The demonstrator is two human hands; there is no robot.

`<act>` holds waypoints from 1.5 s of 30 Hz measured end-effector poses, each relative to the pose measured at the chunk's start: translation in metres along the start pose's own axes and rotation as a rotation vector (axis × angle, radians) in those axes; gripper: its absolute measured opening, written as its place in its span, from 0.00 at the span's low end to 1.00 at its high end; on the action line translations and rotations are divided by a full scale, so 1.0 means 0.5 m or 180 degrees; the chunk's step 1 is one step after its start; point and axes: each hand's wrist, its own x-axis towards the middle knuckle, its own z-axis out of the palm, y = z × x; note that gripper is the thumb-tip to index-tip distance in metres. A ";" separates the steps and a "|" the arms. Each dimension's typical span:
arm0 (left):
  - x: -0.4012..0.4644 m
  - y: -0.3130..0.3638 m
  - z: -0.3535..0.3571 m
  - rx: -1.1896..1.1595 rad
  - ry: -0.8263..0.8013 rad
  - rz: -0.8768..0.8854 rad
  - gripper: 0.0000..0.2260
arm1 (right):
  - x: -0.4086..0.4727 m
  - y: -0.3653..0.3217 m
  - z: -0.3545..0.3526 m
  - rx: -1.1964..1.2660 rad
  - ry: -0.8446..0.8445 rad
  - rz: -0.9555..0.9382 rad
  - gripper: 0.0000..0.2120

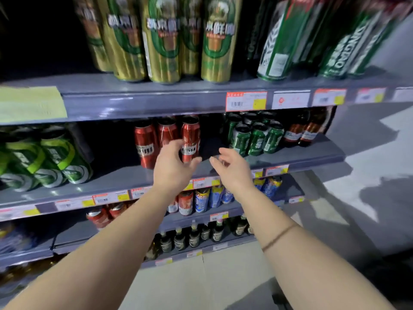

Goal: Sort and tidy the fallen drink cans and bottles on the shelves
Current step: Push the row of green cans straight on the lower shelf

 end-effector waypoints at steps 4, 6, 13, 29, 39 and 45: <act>0.008 0.019 0.075 -0.0045 -0.0403 -0.0148 0.28 | 0.017 0.063 -0.058 -0.0017 0.0035 0.0171 0.24; 0.019 0.022 0.145 -0.0170 -0.0481 -0.0385 0.30 | 0.046 0.118 -0.088 -0.0073 0.0049 0.0229 0.23; 0.128 0.038 0.403 -0.0221 -0.0207 -0.1118 0.40 | 0.222 0.308 -0.226 -0.0516 0.0327 0.0287 0.20; 0.210 0.020 0.493 -0.0070 -0.0087 -0.1147 0.33 | 0.409 0.359 -0.263 -0.1121 0.0337 0.0500 0.24; 0.195 0.038 0.487 -0.0100 -0.0087 -0.0967 0.30 | 0.382 0.351 -0.268 -0.0859 0.0396 0.0480 0.29; 0.148 0.104 0.425 -0.0075 0.0112 -0.1022 0.39 | 0.293 0.295 -0.309 -0.0508 0.0142 0.0224 0.33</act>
